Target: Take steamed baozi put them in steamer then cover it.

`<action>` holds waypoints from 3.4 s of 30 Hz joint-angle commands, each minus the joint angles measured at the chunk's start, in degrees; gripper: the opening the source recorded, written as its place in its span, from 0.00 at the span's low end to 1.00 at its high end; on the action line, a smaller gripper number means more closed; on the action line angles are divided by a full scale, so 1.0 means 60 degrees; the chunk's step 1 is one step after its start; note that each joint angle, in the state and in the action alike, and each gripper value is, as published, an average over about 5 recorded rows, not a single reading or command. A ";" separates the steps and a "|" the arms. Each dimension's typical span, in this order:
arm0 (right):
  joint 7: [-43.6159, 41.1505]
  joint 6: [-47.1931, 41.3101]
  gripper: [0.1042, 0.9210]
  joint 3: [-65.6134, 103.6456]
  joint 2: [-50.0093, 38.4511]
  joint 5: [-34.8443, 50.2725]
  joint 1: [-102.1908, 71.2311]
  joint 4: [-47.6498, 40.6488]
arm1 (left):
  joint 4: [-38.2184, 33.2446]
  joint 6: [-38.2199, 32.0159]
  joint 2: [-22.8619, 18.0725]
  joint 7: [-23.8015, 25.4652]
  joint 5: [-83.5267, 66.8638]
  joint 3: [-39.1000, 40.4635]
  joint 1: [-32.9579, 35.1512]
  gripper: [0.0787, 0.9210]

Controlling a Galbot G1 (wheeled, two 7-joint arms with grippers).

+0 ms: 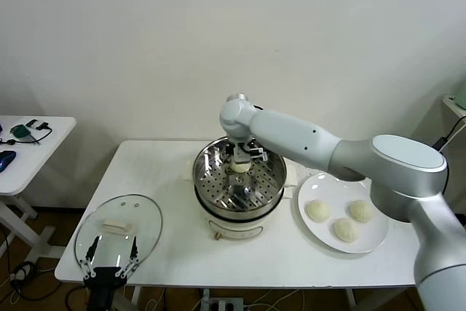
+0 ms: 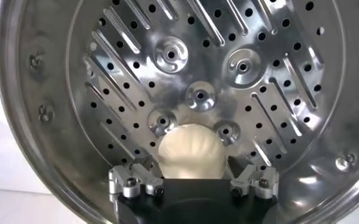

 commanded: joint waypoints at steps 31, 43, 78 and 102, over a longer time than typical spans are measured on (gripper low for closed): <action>0.0851 -1.0129 0.88 -0.1876 -0.7206 0.9582 -0.0176 0.2537 | -0.0111 -0.0220 -0.0092 0.0096 -0.0154 0.0111 0.0256 0.88; 0.0866 -0.9444 0.88 -0.0010 -0.6039 0.7811 -0.2739 0.0892 | -0.0185 -0.0174 -0.0081 0.0066 -0.0128 -0.0011 0.0373 0.88; 0.0821 -0.9155 0.71 0.0012 -0.5039 0.8033 -0.2202 -0.0083 | -0.0187 -0.0179 -0.0175 0.0036 0.0068 -0.0016 0.0372 0.88; 0.1455 -1.0075 0.70 -0.3868 -0.2641 1.3371 0.4735 0.0939 | -0.0328 -0.0294 -0.0145 -0.0051 0.0516 0.0284 0.0478 0.88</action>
